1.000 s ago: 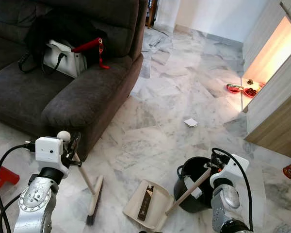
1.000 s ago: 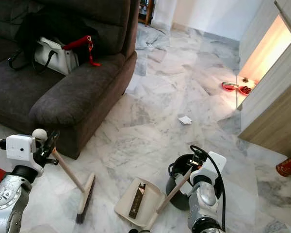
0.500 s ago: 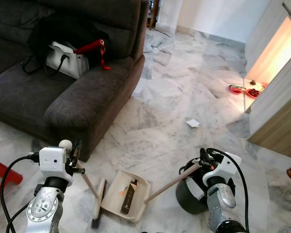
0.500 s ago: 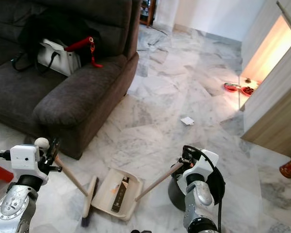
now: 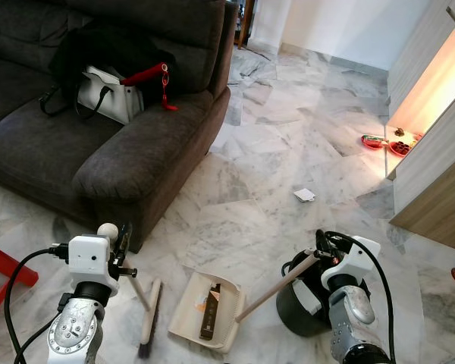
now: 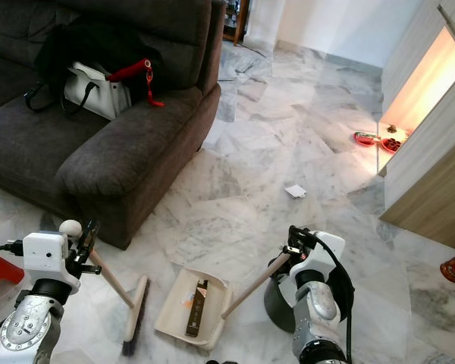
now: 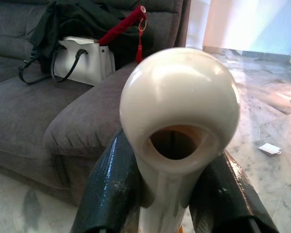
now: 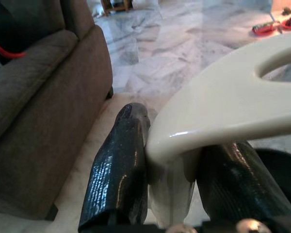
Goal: Sweep floor
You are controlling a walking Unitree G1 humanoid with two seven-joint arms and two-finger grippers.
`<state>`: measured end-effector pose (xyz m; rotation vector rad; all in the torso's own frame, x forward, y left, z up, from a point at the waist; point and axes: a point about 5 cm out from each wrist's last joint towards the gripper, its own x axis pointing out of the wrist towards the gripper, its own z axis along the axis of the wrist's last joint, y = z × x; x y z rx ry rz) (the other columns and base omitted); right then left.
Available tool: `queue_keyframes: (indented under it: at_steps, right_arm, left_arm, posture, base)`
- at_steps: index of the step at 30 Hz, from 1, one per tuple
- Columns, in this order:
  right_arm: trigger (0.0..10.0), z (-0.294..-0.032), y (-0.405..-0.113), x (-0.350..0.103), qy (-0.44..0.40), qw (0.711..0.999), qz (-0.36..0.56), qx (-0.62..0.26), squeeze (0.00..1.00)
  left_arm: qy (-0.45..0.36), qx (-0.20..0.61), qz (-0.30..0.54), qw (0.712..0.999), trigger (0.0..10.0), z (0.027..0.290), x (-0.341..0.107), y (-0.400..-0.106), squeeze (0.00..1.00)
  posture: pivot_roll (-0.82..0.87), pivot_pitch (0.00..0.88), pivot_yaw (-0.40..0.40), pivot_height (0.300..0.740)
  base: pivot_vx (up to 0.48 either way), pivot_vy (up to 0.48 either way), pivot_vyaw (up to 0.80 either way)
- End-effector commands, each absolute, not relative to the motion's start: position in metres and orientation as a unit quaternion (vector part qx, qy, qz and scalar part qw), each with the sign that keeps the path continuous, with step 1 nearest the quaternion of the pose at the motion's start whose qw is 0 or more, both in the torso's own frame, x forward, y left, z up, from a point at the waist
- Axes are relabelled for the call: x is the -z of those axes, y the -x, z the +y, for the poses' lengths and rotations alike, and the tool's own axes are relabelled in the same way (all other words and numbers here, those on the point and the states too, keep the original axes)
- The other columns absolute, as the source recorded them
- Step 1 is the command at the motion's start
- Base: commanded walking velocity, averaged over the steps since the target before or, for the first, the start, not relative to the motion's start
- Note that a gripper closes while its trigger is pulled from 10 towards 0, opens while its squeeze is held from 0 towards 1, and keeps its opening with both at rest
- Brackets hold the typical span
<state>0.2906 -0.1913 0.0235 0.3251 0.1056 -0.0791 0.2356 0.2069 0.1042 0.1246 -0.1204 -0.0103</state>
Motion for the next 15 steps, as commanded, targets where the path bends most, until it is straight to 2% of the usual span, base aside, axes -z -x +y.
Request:
queue_keyframes:
  at_steps: [1,15]
  right_arm:
    - [10.0,-0.195,-0.301,-0.041,-0.154,0.987,0.010,0.034,0.00]
    - [10.0,-0.183,-0.297,-0.052,-0.119,0.992,-0.032,-0.019,0.00]
  left_arm:
    - [-0.065,0.015,-0.073,0.995,10.0,0.200,-0.107,-0.236,0.00]
    - [-0.066,0.005,-0.067,0.996,10.0,0.206,-0.101,-0.235,0.00]
  posture:
    - [0.13,0.027,-0.148,0.740]
    - [0.14,0.000,-0.137,0.740]
  base:
    - [0.000,0.000,0.00]
    - [0.000,0.000,0.00]
